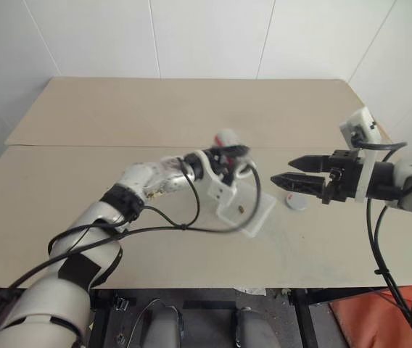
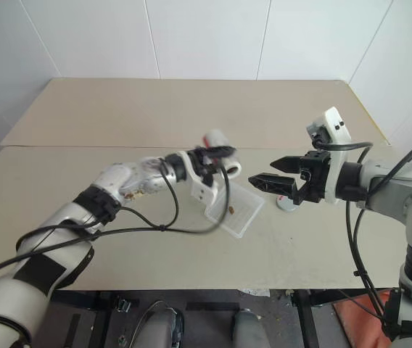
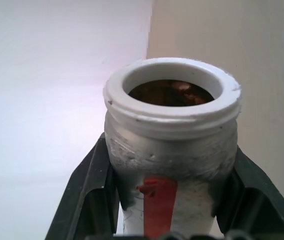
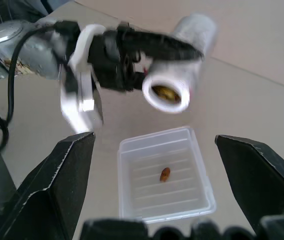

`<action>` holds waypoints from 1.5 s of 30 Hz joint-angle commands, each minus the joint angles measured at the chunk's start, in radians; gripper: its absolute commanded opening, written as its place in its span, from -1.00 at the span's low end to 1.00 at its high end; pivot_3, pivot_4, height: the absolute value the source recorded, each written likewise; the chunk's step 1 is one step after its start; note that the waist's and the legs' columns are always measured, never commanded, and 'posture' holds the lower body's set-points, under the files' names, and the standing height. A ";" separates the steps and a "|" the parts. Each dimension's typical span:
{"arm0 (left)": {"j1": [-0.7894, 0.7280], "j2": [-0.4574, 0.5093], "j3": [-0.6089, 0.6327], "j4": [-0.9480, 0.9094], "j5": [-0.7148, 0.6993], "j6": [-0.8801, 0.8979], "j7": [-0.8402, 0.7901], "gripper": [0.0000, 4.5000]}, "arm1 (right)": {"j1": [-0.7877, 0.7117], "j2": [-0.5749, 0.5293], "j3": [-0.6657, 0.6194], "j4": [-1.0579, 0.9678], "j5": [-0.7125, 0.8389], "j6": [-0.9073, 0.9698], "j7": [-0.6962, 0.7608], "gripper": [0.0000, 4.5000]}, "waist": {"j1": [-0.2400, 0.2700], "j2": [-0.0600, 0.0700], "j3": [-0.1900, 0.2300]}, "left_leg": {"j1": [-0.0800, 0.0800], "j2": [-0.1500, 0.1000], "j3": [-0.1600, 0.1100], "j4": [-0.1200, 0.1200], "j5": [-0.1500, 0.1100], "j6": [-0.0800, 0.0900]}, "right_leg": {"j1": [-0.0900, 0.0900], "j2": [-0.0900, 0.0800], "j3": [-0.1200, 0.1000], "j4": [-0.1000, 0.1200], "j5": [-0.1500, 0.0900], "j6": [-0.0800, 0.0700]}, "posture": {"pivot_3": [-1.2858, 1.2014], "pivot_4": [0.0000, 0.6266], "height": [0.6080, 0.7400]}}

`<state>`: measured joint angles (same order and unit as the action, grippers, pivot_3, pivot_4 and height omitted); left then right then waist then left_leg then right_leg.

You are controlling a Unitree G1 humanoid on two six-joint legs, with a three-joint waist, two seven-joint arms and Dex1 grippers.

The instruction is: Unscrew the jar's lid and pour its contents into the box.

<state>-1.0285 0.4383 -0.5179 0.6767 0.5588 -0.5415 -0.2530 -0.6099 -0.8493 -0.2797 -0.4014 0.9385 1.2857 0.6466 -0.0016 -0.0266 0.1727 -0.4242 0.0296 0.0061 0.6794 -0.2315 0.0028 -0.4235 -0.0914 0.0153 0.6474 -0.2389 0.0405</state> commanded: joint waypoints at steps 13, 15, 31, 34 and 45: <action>0.333 -0.124 0.512 -0.439 -0.713 0.834 -0.307 -0.10 | 0.010 -0.082 0.107 0.015 -0.131 -0.245 0.176 0.99 | -0.011 0.000 0.000 | 0.002 0.000 -0.002 0.001 0.000 0.000 | 0.003 0.001 0.000 0.000 0.000 0.000 | 0.03 -0.52 1.00; 0.357 -0.132 0.522 -0.434 -0.718 0.821 -0.302 -0.10 | 0.023 -0.096 0.096 0.015 -0.134 -0.251 0.194 0.99 | -0.010 0.000 0.000 | 0.002 0.000 -0.002 0.001 0.000 0.000 | 0.003 0.001 -0.001 0.000 0.000 0.000 | 0.03 -0.52 1.00; 0.432 -0.149 0.553 -0.445 -0.747 0.852 -0.287 0.99 | 0.091 -0.152 0.055 -0.003 -0.122 -0.258 0.228 1.00 | 0.003 0.000 0.000 | 0.003 0.000 -0.002 0.001 0.000 0.000 | 0.003 0.001 0.000 -0.002 0.000 0.000 | 0.03 -0.52 1.00; 0.467 -0.121 0.552 -0.515 -0.752 0.886 -0.306 0.99 | 0.096 -0.150 0.049 -0.008 -0.120 -0.259 0.226 1.00 | 0.003 0.000 0.000 | 0.003 0.000 -0.002 0.001 0.000 0.000 | 0.003 0.001 0.000 -0.002 0.000 0.000 | 0.03 -0.52 1.00; 0.712 0.256 0.657 -0.875 -0.918 1.053 -0.625 0.99 | 0.150 -0.167 0.006 -0.016 -0.134 -0.269 0.224 1.00 | -0.010 0.001 0.000 | 0.004 0.001 -0.001 0.000 0.000 0.000 | 0.003 0.001 0.001 -0.002 0.000 0.000 | 0.03 -0.52 1.00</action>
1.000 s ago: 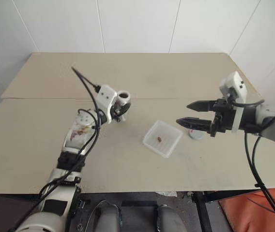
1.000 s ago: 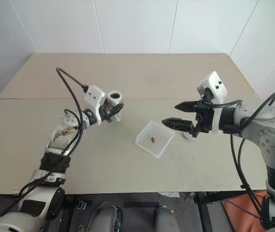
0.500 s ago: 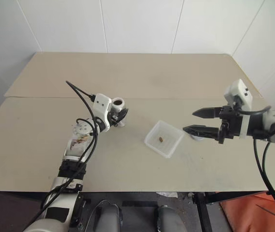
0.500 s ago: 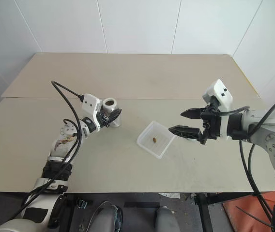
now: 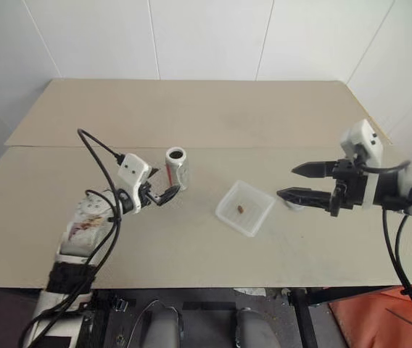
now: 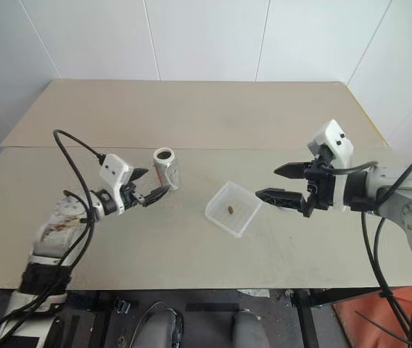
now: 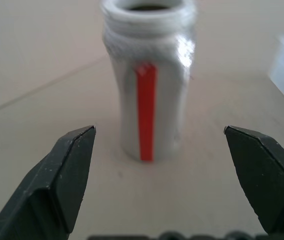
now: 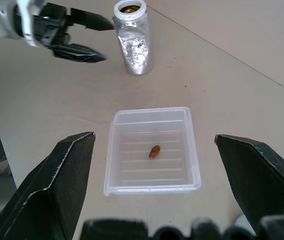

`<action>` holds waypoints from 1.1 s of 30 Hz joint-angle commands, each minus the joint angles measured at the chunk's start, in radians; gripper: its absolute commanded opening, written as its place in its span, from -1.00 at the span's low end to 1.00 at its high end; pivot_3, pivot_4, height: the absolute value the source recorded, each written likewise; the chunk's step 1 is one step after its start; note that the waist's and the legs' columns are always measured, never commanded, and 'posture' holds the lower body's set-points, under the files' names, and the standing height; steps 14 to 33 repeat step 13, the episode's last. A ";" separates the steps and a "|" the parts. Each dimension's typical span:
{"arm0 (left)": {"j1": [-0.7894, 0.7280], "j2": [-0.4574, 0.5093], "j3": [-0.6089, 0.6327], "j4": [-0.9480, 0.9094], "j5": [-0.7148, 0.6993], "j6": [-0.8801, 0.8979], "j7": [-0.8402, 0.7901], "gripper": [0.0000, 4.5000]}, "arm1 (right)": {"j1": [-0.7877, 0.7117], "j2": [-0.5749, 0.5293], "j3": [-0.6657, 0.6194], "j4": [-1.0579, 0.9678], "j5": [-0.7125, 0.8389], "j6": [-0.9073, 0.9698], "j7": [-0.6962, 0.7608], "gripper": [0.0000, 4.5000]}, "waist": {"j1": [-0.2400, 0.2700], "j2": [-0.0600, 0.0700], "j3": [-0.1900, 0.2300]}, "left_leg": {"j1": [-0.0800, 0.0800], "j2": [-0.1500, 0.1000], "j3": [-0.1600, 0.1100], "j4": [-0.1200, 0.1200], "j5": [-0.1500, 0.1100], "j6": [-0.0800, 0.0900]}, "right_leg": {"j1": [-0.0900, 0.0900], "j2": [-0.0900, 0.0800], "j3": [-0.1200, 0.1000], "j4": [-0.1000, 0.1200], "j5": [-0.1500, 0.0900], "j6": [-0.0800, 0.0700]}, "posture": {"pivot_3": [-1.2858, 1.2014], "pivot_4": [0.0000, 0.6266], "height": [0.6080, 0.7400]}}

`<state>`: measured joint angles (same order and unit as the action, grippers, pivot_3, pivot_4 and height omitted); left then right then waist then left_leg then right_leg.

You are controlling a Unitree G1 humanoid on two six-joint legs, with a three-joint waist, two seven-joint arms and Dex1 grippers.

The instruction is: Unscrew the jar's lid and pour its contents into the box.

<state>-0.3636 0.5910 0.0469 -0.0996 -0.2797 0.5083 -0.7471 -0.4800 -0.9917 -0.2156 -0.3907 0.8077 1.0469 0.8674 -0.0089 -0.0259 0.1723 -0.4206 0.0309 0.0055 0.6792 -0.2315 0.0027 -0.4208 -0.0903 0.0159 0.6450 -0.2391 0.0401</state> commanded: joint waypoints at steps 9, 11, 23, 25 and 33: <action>0.227 0.443 0.470 -0.028 -0.287 -0.127 -0.574 0.99 | 0.066 -0.018 -0.053 -0.006 -0.034 -0.101 0.015 1.00 | -0.001 0.001 0.000 | 0.004 0.001 0.002 -0.001 0.000 0.000 | 0.002 0.000 0.000 -0.001 -0.001 -0.001 | 0.03 -0.52 1.00; 0.246 0.455 0.499 -0.022 -0.302 -0.130 -0.596 0.99 | 0.065 -0.012 -0.046 -0.006 -0.035 -0.105 0.009 1.00 | 0.001 0.001 0.000 | 0.005 0.001 0.003 -0.002 0.000 0.000 | 0.003 0.000 0.000 -0.001 -0.001 -0.001 | 0.03 -0.52 1.00; 0.260 0.461 0.520 -0.027 -0.312 -0.121 -0.604 0.99 | 0.065 -0.007 -0.042 -0.008 -0.033 -0.106 0.007 1.00 | 0.000 0.001 0.000 | 0.005 0.002 0.003 -0.002 0.000 0.000 | 0.003 0.000 0.000 -0.001 -0.001 -0.001 | 0.03 -0.52 1.00; 0.260 0.461 0.520 -0.027 -0.312 -0.121 -0.604 0.99 | 0.065 -0.007 -0.042 -0.008 -0.033 -0.106 0.007 1.00 | 0.000 0.001 0.000 | 0.005 0.002 0.003 -0.002 0.000 0.000 | 0.003 0.000 0.000 -0.001 -0.001 -0.001 | 0.03 -0.52 1.00; 0.260 0.461 0.520 -0.027 -0.312 -0.121 -0.604 0.99 | 0.065 -0.007 -0.042 -0.008 -0.033 -0.106 0.007 1.00 | 0.000 0.001 0.000 | 0.005 0.002 0.003 -0.002 0.000 0.000 | 0.003 0.000 0.000 -0.001 -0.001 -0.001 | 0.03 -0.52 1.00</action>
